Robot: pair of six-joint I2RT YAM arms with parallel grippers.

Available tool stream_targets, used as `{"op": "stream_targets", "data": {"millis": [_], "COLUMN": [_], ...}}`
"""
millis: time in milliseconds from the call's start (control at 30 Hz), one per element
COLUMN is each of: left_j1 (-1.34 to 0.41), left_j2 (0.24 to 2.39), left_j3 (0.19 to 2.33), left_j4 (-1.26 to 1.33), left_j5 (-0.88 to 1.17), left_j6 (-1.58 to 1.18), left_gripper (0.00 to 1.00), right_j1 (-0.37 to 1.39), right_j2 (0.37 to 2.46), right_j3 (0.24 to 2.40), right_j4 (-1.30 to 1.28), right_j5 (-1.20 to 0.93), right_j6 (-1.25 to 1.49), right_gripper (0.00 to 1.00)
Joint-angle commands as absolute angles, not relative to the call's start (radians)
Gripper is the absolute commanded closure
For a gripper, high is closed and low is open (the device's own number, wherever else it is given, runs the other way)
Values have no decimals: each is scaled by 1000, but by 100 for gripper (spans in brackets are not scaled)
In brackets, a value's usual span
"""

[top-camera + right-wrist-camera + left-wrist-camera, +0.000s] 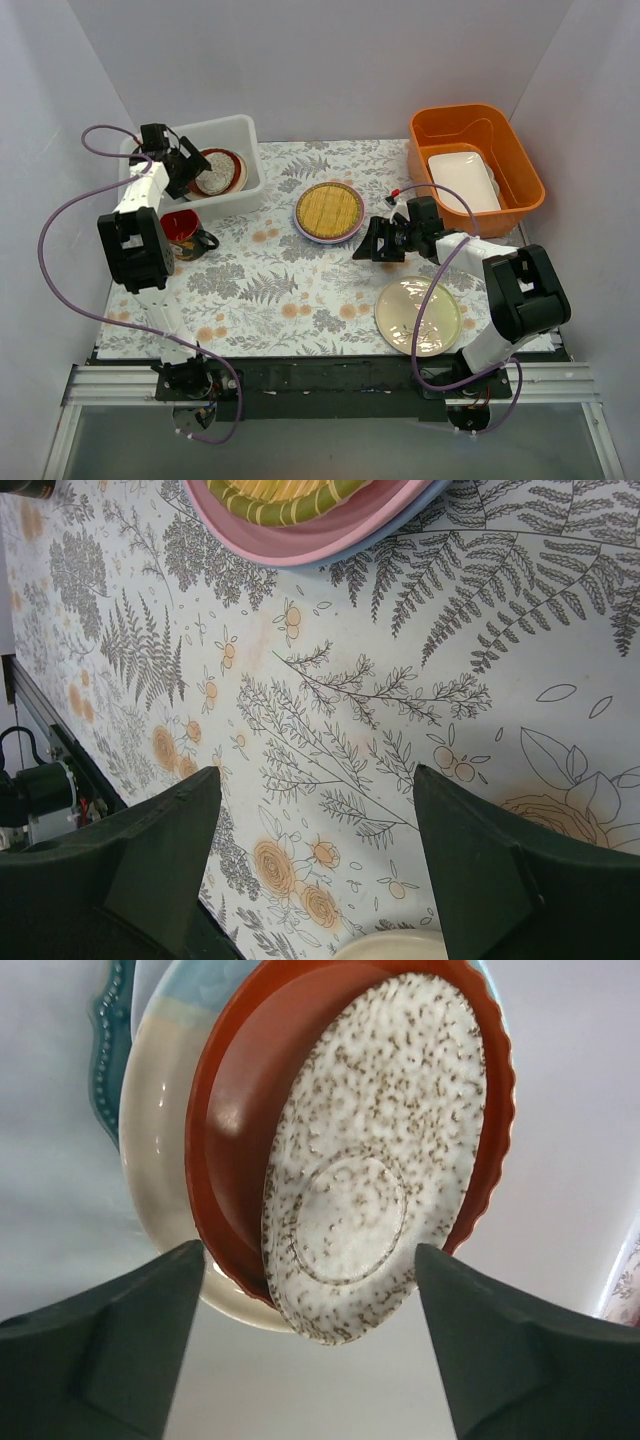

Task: Place the plates into the plastic bin on the countertop
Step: Place the plate in the plastic bin.

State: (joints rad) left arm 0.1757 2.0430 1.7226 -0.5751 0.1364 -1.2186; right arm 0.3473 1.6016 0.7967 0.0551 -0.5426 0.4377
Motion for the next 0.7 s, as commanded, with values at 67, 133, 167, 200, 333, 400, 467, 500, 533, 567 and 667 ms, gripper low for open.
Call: {"op": "stream_targets", "data": {"millis": [67,133,167,200,333,400,467,500,533,567,667], "left_j1": [184,184,184,184,183,178,163,153,146,126,69], "left_j2": [1916,1899,1893,1887,1870,1861,1833,1824,1813,1792,1755], "left_j3": [1697,1697,1695,1695,1687,1677,1664,1652,1648,1641,1626], "left_j4": [-537,-535,-535,-535,-535,-534,-529,-526,-528,-529,-543], "left_j5": [123,130,132,138,164,178,187,190,195,202,213], "left_j6": [-1220,-1221,-1220,-1218,-1216,-1215,-1212,-1209,-1203,-1201,-1183], "left_gripper": [4,2,2,2,2,2,2,2,2,2,2], "right_j1": [350,350,350,351,351,351,351,350,351,351,351], "right_j2": [1598,1600,1600,1603,1608,1602,1597,1591,1589,1586,1575], "right_j3": [833,834,833,834,836,836,838,838,838,838,839], "right_j4": [74,74,74,75,74,72,68,67,64,64,58], "right_j5": [-558,-558,-558,-558,-563,-563,-558,-558,-557,-555,-554], "right_j6": [422,422,423,423,423,423,423,423,423,423,423], "right_gripper": [15,15,15,15,15,16,15,15,15,15,15]}}
